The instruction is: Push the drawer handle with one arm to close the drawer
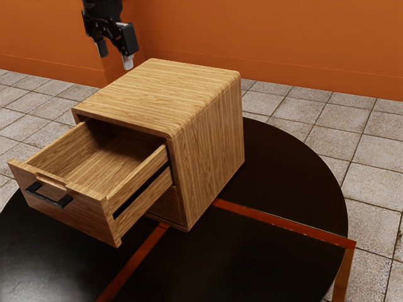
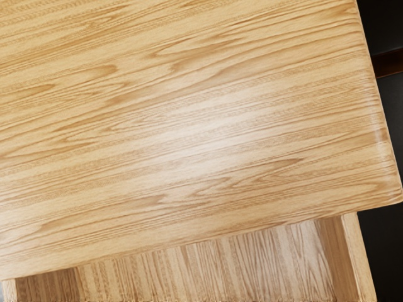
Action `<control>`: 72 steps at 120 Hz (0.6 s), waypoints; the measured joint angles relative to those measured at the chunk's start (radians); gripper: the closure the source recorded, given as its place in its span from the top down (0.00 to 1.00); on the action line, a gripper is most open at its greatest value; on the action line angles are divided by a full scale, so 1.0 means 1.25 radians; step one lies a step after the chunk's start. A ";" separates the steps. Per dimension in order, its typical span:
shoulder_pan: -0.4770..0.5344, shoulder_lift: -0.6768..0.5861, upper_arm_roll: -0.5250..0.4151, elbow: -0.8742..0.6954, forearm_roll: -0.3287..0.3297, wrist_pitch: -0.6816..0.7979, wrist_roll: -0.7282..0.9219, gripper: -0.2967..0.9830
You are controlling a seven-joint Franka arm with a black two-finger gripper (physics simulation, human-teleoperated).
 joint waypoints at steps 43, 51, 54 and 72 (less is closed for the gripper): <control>-0.002 -0.296 -0.004 -0.351 -0.029 0.034 -0.006 0.77; -0.001 -0.386 -0.004 -0.453 -0.021 0.050 -0.014 0.77; -0.001 -0.420 -0.004 -0.491 -0.014 0.056 -0.018 0.76; 0.008 -0.599 -0.001 -0.724 0.017 0.121 -0.054 0.50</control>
